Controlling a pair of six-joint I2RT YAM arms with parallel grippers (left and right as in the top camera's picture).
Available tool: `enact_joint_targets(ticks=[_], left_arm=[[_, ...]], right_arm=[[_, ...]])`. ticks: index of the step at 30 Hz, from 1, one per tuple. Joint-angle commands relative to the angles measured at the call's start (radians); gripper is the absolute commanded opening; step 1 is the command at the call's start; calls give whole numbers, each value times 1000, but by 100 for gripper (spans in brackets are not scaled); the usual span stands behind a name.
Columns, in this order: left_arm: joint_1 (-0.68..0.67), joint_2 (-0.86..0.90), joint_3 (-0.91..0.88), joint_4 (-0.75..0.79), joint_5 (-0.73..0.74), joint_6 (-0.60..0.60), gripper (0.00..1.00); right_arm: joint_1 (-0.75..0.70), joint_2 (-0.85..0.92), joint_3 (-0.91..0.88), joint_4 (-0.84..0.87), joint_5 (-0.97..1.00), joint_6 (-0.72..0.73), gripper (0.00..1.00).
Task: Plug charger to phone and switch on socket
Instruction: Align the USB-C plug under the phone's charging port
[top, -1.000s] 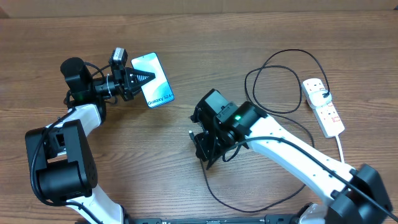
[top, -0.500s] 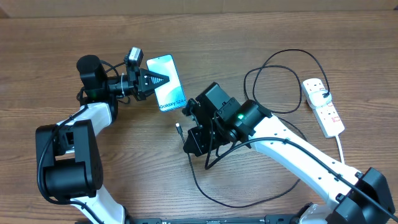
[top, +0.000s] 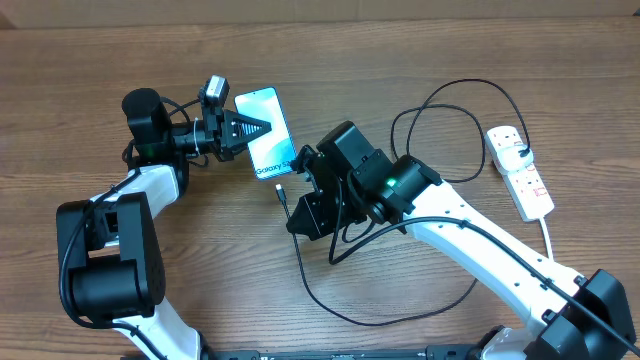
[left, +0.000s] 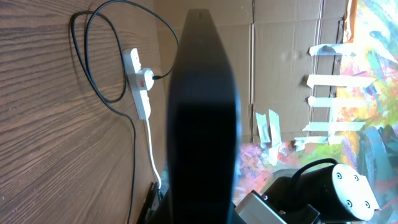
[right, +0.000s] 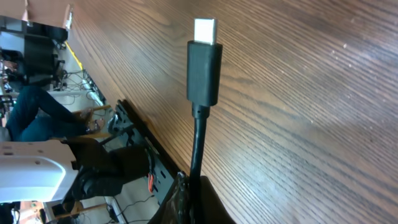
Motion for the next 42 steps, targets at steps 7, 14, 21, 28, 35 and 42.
enact_joint_targets(ticks=[7, 14, 21, 28, 35, 42], left_arm=[[2, -4, 30, 8, 27, -9, 4], [2, -4, 30, 8, 27, -34, 4], [2, -4, 30, 8, 7, -96, 4], [-5, -4, 30, 8, -18, -142, 4], [-8, -4, 30, 7, -18, -153, 4], [-16, -4, 30, 7, -19, -166, 4]], right_arm=[[-31, -9, 36, 27, 12, 53, 4], [-39, -9, 36, 26, 5, 65, 4], [-39, -6, 35, 27, 1, 72, 4], [-39, -6, 35, 45, 1, 72, 4], [-39, -5, 35, 49, 1, 72, 4], [-39, -5, 35, 49, 2, 72, 4]])
